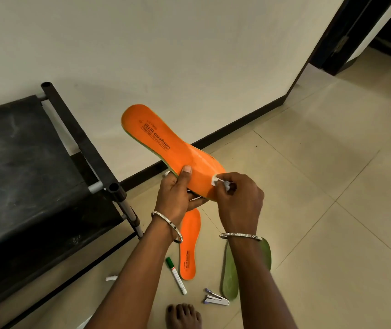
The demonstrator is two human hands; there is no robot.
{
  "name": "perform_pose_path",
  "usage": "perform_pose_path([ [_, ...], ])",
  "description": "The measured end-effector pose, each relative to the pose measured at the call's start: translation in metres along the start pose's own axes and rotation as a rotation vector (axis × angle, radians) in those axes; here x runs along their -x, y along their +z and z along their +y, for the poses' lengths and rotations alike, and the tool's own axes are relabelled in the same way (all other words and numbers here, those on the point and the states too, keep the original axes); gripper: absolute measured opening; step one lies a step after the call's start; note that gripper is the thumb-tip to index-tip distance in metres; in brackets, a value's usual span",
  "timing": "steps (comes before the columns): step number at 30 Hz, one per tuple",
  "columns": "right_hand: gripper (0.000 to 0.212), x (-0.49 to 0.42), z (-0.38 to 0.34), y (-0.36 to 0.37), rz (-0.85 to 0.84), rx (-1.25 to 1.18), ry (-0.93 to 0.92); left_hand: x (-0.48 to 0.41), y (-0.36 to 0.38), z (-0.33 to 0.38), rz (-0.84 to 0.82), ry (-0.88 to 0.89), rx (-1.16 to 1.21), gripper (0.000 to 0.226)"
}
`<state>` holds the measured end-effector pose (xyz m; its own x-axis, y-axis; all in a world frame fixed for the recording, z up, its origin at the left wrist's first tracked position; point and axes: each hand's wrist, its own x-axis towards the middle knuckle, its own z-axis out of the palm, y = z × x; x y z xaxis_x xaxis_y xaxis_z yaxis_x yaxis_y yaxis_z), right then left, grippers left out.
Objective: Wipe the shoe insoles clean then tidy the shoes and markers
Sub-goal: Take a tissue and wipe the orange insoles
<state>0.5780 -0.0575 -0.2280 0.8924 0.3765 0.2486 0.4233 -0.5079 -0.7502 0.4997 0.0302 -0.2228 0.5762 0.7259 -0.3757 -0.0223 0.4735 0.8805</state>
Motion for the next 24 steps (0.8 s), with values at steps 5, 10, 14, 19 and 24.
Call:
perform_pose_path([
  [5,0.008,0.009,-0.023,0.004,-0.06,-0.076,-0.144,0.002,0.0,-0.002,-0.025,0.019,-0.122,0.026],
  [10,0.007,-0.001,-0.001,0.0,-0.017,-0.019,-0.073,0.005,0.001,0.001,-0.047,0.025,-0.052,0.024],
  [14,0.006,-0.004,0.01,-0.003,-0.008,0.039,0.044,0.005,0.0,0.004,-0.059,-0.019,-0.027,0.037],
  [19,0.008,0.004,-0.019,0.002,-0.043,-0.035,-0.076,0.008,0.005,0.0,-0.107,-0.059,-0.123,0.031],
  [24,0.008,0.005,-0.015,0.004,-0.044,-0.024,-0.134,0.01,0.005,0.0,-0.136,-0.093,-0.113,0.034],
])
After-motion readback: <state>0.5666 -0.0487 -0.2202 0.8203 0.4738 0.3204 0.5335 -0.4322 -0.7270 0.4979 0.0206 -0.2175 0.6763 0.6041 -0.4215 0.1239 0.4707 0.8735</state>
